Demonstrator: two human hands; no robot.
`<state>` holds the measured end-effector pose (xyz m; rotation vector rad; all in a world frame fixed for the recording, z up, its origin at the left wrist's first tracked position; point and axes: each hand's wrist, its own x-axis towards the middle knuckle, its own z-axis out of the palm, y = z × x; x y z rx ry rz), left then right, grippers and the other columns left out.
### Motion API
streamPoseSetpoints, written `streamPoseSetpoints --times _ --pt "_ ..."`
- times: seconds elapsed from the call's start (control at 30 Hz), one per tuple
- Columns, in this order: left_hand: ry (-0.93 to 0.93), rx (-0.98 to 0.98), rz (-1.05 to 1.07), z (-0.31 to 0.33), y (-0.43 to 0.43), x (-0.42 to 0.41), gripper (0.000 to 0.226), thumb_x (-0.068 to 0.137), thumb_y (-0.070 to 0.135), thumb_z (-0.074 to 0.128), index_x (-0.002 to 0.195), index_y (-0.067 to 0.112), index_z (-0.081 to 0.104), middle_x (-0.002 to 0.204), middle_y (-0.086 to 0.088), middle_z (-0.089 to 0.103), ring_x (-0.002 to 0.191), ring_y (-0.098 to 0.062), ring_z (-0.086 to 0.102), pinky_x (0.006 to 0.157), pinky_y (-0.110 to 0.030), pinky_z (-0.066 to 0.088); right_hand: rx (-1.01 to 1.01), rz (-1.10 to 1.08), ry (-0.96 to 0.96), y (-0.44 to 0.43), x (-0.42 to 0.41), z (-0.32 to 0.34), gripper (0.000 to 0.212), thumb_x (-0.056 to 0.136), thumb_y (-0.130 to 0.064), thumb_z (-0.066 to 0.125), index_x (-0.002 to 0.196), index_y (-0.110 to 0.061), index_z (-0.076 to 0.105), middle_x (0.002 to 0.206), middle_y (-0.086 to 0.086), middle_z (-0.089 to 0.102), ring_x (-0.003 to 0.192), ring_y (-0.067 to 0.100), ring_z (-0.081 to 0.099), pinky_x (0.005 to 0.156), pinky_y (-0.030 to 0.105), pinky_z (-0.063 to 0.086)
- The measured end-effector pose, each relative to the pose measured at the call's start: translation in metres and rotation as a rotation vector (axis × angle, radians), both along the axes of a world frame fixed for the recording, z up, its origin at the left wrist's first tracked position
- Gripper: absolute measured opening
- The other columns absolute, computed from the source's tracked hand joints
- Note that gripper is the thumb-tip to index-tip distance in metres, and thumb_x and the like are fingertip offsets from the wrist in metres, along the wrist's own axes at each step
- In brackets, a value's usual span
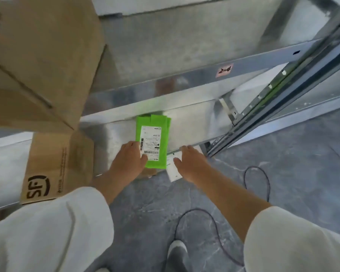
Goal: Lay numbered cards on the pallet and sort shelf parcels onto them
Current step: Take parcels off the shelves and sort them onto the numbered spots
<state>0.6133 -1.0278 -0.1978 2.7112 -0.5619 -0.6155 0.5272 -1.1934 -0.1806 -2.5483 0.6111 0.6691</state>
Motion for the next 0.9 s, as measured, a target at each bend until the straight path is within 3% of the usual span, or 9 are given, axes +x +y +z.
streamPoseSetpoints --times 0.2,0.33,0.4,0.5,0.6,0.67,0.8,0.9 --pt "0.119 -0.115 0.299 -0.049 -0.016 0.007 0.03 0.095 0.017 0.046 0.121 0.003 0.051 0.119 -0.016 0.059 0.11 -0.032 0.055 0.092 -0.046 0.047 0.17 -0.161 -0.003 0.002 0.048 -0.054 0.041 0.097 -0.021 0.043 0.133 -0.003 0.046 0.135 0.014 0.047 0.124 0.032 0.047 0.099 0.036 0.04" --pt "0.123 -0.205 0.456 -0.068 -0.027 0.014 0.028 0.094 0.011 0.045 0.12 0.004 0.05 0.117 -0.017 0.056 0.108 -0.033 0.056 0.092 -0.046 0.048 0.27 -0.235 -0.013 0.007 0.069 -0.077 0.031 0.094 -0.015 0.044 0.121 0.0 0.052 0.123 0.016 0.052 0.109 0.031 0.056 0.08 0.033 0.045" --pt "0.143 -0.223 0.534 -0.074 -0.033 0.02 0.027 0.095 0.011 0.042 0.117 0.0 0.054 0.116 -0.019 0.054 0.106 -0.034 0.056 0.092 -0.046 0.05 0.293 -0.275 -0.039 0.006 0.074 -0.085 0.031 0.094 -0.013 0.044 0.122 0.001 0.05 0.123 0.015 0.045 0.104 0.031 0.056 0.083 0.035 0.048" --pt "0.223 -0.297 0.636 -0.076 -0.035 0.018 0.028 0.097 0.014 0.042 0.11 0.0 0.063 0.115 -0.024 0.057 0.091 -0.027 0.059 0.08 -0.035 0.053 0.338 -0.355 -0.037 0.011 0.075 -0.093 0.035 0.095 -0.014 0.048 0.126 0.0 0.047 0.127 0.014 0.036 0.108 0.034 0.055 0.092 0.04 0.051" --pt "0.238 -0.377 0.708 -0.076 -0.032 0.006 0.03 0.097 0.012 0.041 0.094 0.001 0.068 0.1 -0.028 0.062 0.076 -0.024 0.053 0.066 -0.034 0.046 0.391 -0.444 -0.006 0.012 0.069 -0.094 0.042 0.094 -0.02 0.057 0.13 -0.004 0.042 0.131 0.014 0.036 0.107 0.033 0.055 0.086 0.038 0.053" --pt "0.284 -0.456 0.78 -0.074 -0.03 -0.002 0.029 0.095 0.009 0.042 0.082 0.009 0.068 0.083 -0.02 0.064 0.071 -0.022 0.053 0.063 -0.03 0.04 0.414 -0.468 0.024 0.008 0.065 -0.092 0.043 0.093 -0.024 0.059 0.129 -0.004 0.044 0.131 0.013 0.041 0.104 0.029 0.056 0.084 0.036 0.052" --pt "0.376 -0.548 0.907 -0.066 -0.025 -0.017 0.037 0.093 0.01 0.05 0.065 0.029 0.064 0.068 0.0 0.063 0.073 -0.022 0.058 0.071 -0.034 0.048 0.49 -0.507 0.019 0.002 0.051 -0.086 0.027 0.093 -0.017 0.058 0.116 -0.003 0.053 0.115 0.012 0.063 0.074 0.016 0.057 0.055 0.026 0.044" --pt "0.402 -0.591 0.917 -0.063 -0.012 -0.039 0.021 0.093 0.011 0.055 0.093 0.014 0.076 0.075 0.002 0.069 0.083 -0.025 0.065 0.085 -0.039 0.052 0.505 -0.519 0.003 0.014 0.023 -0.083 0.027 0.093 -0.015 0.056 0.119 -0.006 0.056 0.106 0.008 0.065 0.071 0.016 0.056 0.052 0.026 0.042"
